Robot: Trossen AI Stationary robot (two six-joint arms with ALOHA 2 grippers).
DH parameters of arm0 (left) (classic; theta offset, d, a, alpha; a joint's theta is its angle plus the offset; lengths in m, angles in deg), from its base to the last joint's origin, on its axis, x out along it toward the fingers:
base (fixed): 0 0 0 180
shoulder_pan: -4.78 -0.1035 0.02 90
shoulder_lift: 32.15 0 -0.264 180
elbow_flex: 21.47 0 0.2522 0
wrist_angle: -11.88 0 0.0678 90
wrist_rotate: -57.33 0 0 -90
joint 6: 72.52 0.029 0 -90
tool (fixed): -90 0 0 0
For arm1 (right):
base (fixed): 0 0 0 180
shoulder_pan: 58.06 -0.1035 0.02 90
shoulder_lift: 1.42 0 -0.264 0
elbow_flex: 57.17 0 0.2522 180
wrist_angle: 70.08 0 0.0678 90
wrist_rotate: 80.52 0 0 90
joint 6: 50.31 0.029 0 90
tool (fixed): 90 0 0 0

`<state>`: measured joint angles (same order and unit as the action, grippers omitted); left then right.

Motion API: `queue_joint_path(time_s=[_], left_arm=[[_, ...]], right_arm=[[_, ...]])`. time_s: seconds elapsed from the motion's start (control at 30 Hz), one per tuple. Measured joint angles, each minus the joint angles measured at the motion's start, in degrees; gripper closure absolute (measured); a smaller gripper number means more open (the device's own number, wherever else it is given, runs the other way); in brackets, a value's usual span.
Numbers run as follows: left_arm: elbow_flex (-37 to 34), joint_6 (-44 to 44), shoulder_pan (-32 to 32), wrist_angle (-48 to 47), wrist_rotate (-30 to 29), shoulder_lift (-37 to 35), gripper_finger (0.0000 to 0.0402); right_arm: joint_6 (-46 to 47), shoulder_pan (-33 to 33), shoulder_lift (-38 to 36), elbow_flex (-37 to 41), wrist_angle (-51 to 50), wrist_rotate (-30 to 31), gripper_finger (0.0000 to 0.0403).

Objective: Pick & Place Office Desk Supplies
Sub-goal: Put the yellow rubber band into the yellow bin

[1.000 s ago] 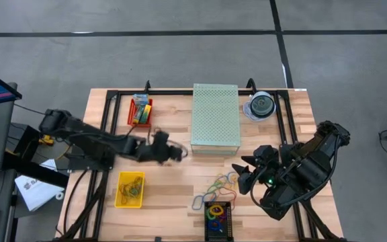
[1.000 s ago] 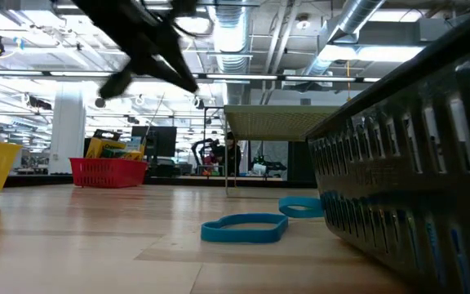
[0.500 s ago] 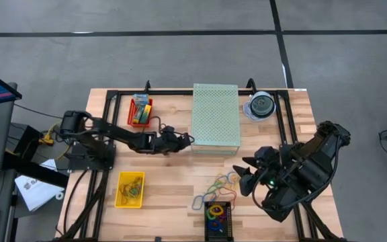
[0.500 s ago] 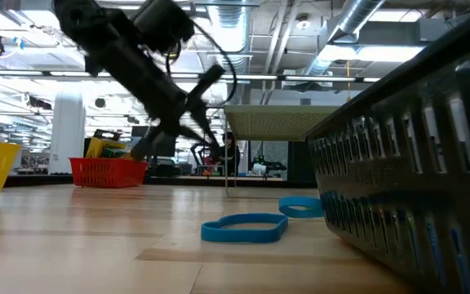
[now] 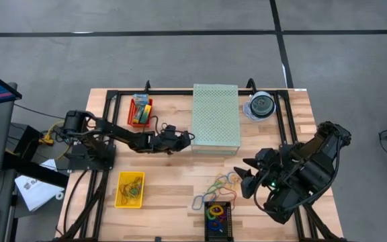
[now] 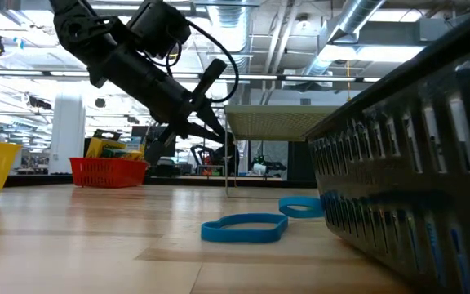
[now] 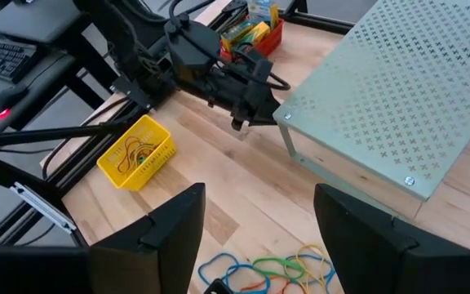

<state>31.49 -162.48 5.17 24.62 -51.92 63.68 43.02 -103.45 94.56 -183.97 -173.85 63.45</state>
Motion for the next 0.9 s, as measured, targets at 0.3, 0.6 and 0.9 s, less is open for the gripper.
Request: queue_joint_path(time_s=[0.3, 0.6, 0.9], left_arm=[[0.00, -1.40, 3.03, -0.39, -0.29, 0.00, 0.0401], [0.00, -2.01, 4.19, 0.66, -1.13, 0.00, 0.0401], [0.00, 1.44, 4.13, 0.55, 1.62, -0.09, 0.0401]], right_arm=[[-0.76, 0.00, -0.01, 0.00, -0.01, 0.07, 0.0176], [-0.76, -0.04, -0.01, 0.00, -0.01, 0.07, 0.0176], [-0.12, -1.10, -0.01, 0.00, -0.01, 0.07, 0.0176]])
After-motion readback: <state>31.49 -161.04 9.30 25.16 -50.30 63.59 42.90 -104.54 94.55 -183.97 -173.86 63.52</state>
